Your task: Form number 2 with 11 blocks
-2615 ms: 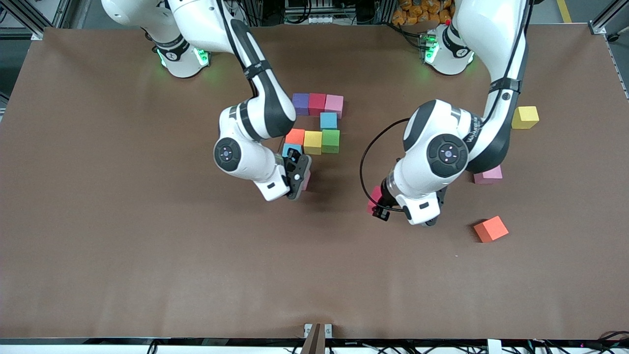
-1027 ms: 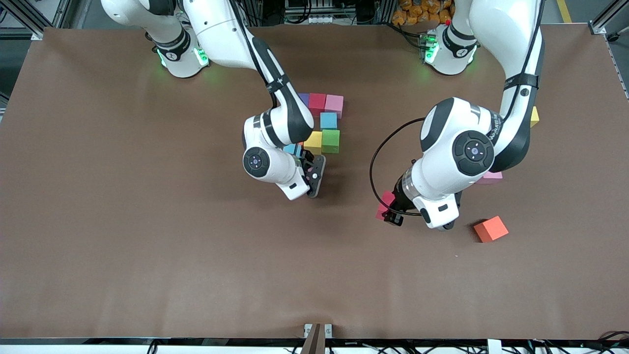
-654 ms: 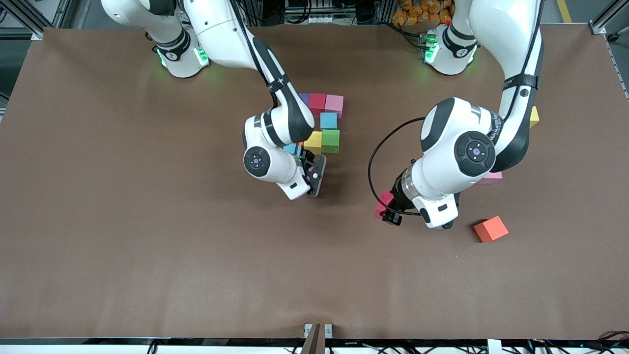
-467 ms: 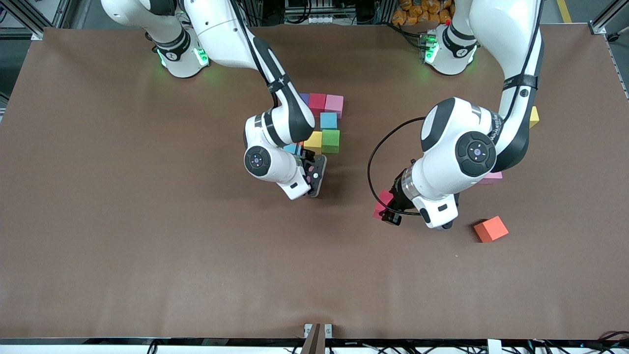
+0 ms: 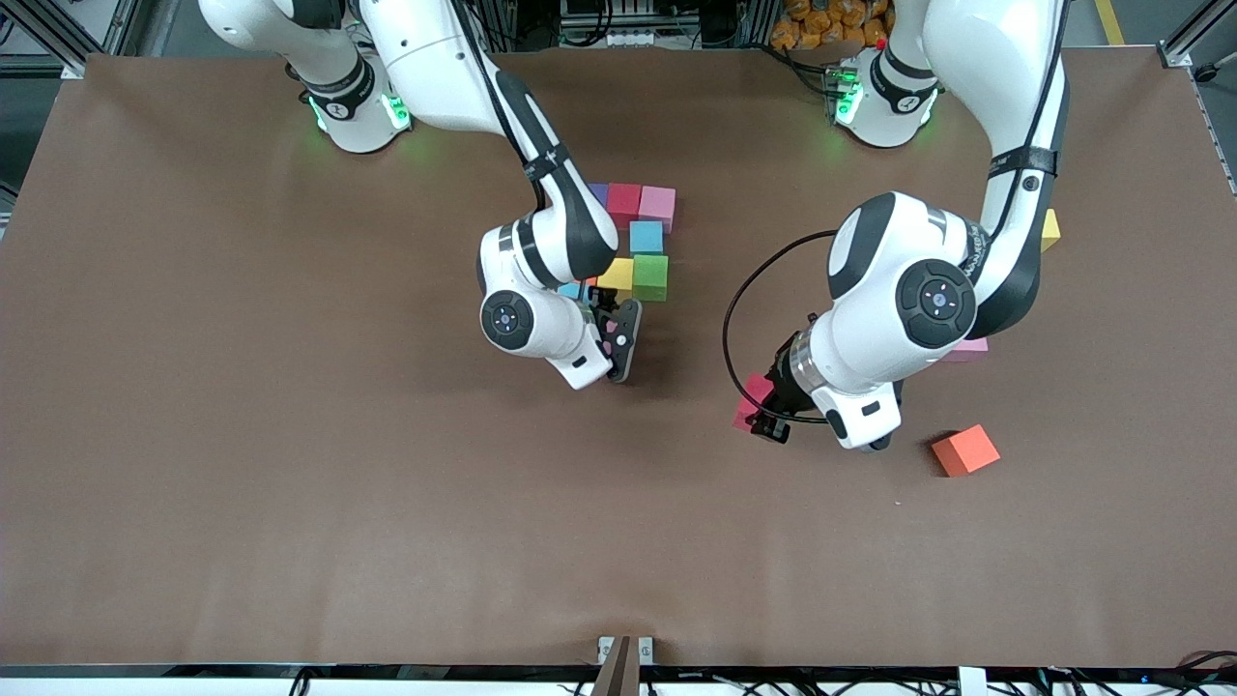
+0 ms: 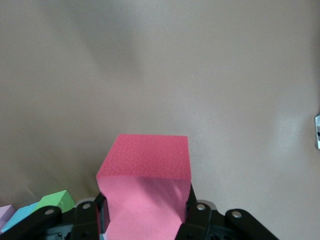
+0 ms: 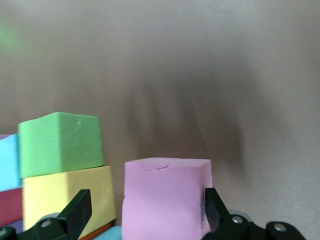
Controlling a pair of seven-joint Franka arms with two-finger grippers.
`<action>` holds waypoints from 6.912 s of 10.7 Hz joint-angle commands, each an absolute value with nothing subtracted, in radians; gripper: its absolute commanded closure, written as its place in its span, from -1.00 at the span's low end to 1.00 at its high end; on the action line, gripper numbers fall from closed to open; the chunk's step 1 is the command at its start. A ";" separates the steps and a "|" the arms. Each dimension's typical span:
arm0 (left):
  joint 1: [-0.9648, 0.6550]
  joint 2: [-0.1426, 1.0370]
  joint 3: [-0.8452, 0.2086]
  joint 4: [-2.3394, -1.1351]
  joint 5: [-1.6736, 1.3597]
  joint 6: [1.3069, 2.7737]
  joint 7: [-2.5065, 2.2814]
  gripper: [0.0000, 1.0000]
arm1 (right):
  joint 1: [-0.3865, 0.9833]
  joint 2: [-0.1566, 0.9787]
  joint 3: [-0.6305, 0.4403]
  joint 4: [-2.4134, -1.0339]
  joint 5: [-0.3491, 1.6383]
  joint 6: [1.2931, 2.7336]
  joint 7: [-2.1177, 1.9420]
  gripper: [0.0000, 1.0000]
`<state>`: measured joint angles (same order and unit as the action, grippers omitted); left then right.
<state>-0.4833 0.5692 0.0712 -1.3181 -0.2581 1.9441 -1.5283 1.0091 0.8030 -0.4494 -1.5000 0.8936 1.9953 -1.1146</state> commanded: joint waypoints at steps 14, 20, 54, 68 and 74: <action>-0.592 0.606 0.061 -1.492 -0.339 2.120 -1.707 -0.07 | 0.694 0.398 -0.633 -1.471 0.467 1.642 -0.688 -1.00; -0.676 0.663 0.061 -1.569 -0.434 2.195 -1.785 -0.07 | 0.535 0.244 -0.626 -1.405 0.180 1.375 -0.237 -1.00; -0.830 0.621 0.063 -1.740 -0.367 2.510 -1.928 -1.00 | 0.167 0.164 -0.272 -1.460 0.130 1.381 -0.166 -1.00; -0.698 0.235 0.074 -1.672 -0.186 2.328 -1.354 -1.00 | -0.001 -0.197 0.068 -1.834 -0.014 1.618 0.063 -1.00; -0.426 0.137 -0.018 -1.589 -0.184 1.930 -0.849 -1.00 | -0.057 -0.124 0.060 -1.743 0.051 1.545 -0.034 -1.00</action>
